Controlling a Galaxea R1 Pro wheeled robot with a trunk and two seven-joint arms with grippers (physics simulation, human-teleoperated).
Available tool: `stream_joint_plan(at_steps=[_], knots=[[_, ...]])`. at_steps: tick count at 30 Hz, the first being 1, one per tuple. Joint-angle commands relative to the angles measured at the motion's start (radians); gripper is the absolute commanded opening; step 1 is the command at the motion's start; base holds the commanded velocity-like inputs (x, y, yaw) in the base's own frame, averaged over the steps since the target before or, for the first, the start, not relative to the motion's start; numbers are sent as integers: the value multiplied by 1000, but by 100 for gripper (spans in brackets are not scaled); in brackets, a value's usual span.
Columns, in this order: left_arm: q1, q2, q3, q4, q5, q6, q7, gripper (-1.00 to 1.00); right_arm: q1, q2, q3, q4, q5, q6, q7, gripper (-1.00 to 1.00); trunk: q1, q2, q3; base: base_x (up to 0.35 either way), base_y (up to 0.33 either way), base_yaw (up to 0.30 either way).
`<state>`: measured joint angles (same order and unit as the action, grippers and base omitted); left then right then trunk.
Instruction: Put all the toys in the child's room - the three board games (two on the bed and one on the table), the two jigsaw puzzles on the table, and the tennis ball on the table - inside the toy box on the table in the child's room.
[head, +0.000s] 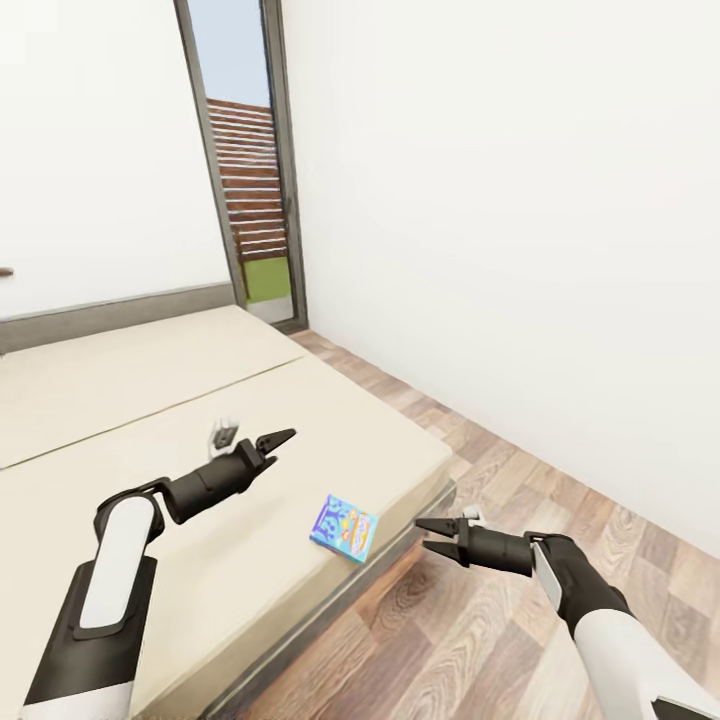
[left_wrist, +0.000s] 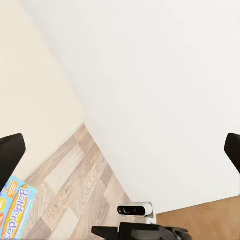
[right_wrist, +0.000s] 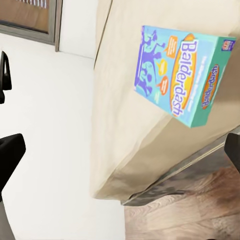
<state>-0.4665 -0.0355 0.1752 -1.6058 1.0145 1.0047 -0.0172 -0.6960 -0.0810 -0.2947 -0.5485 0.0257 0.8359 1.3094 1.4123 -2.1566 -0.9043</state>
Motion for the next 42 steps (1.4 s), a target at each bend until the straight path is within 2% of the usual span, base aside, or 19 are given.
stream_joint_plan(at_steps=[1,4,5,9,10,14,15,19,26,38,42], knots=[[-5,-3,-4,0,0,6,16,100,0,-1,-3,0,3,10,3,100,0,0,-1,0,0,146],[-20,-12,-15,0,6,7,88,100,-2,-5,-4,4,1,11,0,100,0,0,-1,0,0,95],[-20,-12,-15,0,6,7,88,100,-2,-5,-4,4,1,11,0,100,0,0,-1,0,0,75],[-37,-36,-23,1,43,7,211,100,-4,-15,-5,9,-1,12,-1,100,0,0,-1,0,0,44],[-37,-36,-23,1,43,7,211,100,-4,-15,-5,9,-1,12,-1,100,0,0,-1,0,0,31],[-49,-47,-29,2,110,8,327,100,-5,-22,-7,11,-2,13,-3,100,0,0,-1,0,0,18],[-49,-47,-29,2,110,8,327,100,-5,-22,-7,11,-2,13,-3,100,0,0,-1,0,0,13],[-54,-50,-48,3,162,7,397,100,-7,-27,-11,12,-7,15,-6,100,0,0,-1,0,0,7],[-57,-48,-69,4,190,6,430,100,-15,-43,-27,12,-12,15,-9,100,0,0,-1,0,0,3],[-58,-46,-75,4,201,6,438,100,-20,-57,-41,12,-13,14,-9,100,0,0,-1,0,0,0],[-58,-45,-75,4,202,6,438,100,-20,-57,-42,12,-13,14,-10,100,15,-28,-13,0,0,0]])
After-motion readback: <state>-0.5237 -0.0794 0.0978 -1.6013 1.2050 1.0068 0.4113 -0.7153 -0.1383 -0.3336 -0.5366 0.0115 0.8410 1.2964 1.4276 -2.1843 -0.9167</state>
